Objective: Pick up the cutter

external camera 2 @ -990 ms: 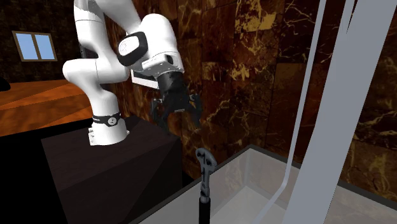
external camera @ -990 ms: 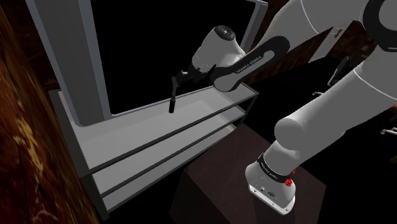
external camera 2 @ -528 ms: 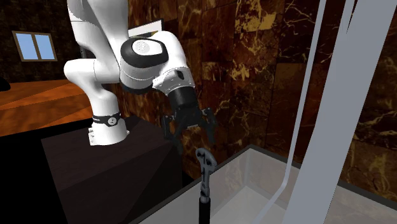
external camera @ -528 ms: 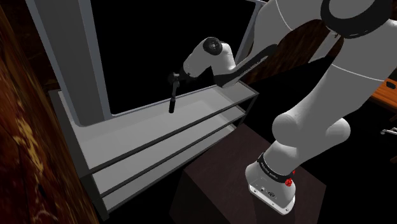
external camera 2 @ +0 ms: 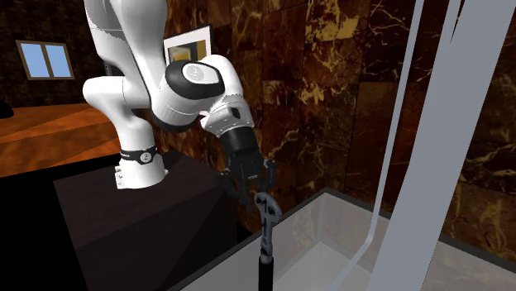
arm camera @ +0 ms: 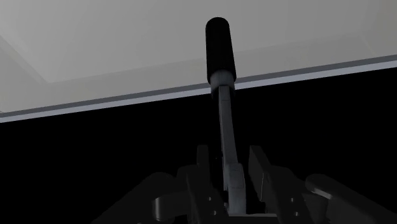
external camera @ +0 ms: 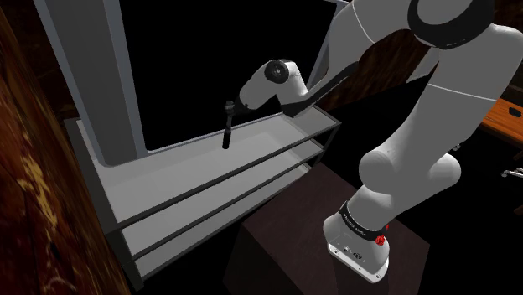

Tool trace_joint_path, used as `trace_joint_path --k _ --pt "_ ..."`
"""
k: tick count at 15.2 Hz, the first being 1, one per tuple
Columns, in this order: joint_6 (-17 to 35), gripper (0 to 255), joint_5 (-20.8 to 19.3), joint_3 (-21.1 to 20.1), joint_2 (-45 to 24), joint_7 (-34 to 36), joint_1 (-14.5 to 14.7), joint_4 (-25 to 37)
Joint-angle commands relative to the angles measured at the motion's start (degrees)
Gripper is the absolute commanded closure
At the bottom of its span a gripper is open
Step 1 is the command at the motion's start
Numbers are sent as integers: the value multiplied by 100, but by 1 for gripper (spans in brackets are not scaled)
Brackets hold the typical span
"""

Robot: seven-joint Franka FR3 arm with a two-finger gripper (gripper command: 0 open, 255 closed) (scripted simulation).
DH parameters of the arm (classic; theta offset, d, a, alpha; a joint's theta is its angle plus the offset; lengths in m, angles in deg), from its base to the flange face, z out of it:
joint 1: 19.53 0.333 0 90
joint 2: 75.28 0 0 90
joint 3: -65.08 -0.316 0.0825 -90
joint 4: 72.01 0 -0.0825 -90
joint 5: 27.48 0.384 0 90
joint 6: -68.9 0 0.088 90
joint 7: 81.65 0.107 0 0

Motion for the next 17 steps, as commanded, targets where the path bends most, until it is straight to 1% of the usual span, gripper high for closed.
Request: trace_joint_path --k 1,8,13,17 --pt "-5 255 -23 1 -10 20 3 6" --pt "7 255 -29 5 1 22 -5 -5" --pt "157 255 986 -80 428 -879 -106 -192" --pt "247 255 1941 -187 777 -1721 -200 -352"
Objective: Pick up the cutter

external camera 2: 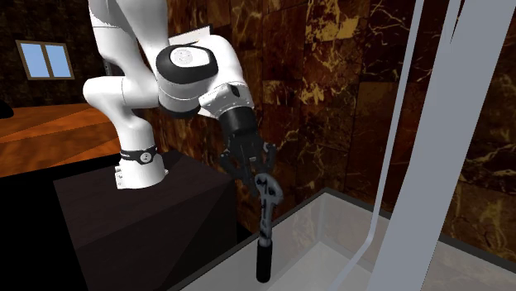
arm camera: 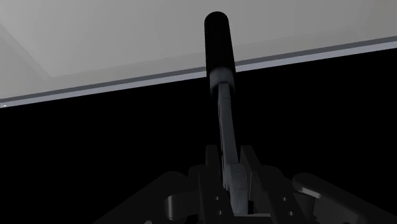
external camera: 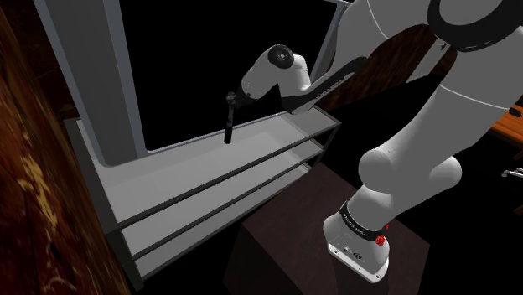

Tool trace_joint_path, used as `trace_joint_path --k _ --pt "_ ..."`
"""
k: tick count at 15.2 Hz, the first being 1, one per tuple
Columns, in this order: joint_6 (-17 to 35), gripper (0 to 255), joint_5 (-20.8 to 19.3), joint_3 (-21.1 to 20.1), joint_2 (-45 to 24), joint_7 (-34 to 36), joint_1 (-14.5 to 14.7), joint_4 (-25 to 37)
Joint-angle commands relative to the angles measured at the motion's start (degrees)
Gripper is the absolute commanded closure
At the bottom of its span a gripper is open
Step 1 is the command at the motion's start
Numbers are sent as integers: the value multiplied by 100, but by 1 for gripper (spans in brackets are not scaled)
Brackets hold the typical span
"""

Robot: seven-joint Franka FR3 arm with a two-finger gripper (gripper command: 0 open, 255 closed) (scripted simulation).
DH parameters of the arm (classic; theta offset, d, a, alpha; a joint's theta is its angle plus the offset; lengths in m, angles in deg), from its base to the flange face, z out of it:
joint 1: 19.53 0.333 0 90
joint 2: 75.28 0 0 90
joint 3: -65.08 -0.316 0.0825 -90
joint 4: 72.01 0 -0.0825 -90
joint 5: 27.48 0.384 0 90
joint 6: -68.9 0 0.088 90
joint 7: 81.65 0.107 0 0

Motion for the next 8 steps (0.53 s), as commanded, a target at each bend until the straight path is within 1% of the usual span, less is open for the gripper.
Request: trace_joint_path --k 1,6,8 --pt "56 255 553 -53 196 -492 -58 -94" --pt "100 255 1985 -154 644 -1727 -85 -290" --pt "101 255 2029 -144 657 -1765 -72 -296"
